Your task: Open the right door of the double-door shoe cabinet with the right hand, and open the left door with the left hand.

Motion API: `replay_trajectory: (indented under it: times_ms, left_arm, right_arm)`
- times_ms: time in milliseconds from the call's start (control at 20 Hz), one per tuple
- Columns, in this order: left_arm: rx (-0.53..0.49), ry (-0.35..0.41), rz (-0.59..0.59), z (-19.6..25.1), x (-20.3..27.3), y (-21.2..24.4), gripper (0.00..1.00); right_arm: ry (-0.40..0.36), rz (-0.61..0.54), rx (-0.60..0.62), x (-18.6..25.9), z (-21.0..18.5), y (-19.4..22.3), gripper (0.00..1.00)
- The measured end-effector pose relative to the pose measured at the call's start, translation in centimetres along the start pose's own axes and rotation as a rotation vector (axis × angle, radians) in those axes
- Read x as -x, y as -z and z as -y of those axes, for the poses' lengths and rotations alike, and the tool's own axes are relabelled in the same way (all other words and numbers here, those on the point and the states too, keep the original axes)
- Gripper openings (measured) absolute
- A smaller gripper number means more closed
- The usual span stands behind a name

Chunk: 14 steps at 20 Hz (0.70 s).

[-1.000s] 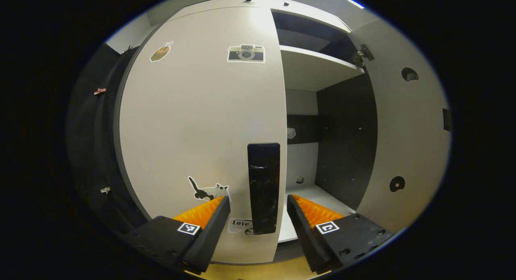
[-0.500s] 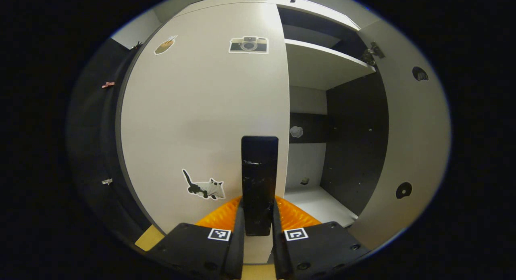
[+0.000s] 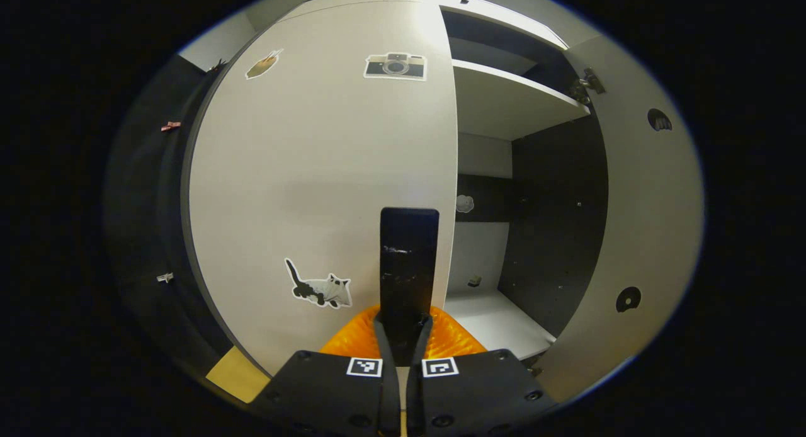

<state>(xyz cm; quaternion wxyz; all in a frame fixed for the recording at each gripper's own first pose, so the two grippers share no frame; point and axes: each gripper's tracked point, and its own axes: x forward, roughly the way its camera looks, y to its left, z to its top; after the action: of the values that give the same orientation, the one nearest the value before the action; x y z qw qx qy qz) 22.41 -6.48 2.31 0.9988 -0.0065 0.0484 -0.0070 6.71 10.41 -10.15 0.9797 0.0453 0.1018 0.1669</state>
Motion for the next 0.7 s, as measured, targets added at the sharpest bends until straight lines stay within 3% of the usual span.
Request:
replay_trajectory:
  times_ms: [300,700]
  left_arm:
    - [0.019,0.014,-0.001,-0.1,1.3,0.0,0.09]
    - [0.072,0.050,0.035,-1.0,3.8,-0.2,0.08]
  right_arm:
    - [0.026,-0.003,0.000,0.1,0.9,-0.4,0.98]
    - [0.074,-0.019,0.006,1.4,-0.6,0.3,0.98]
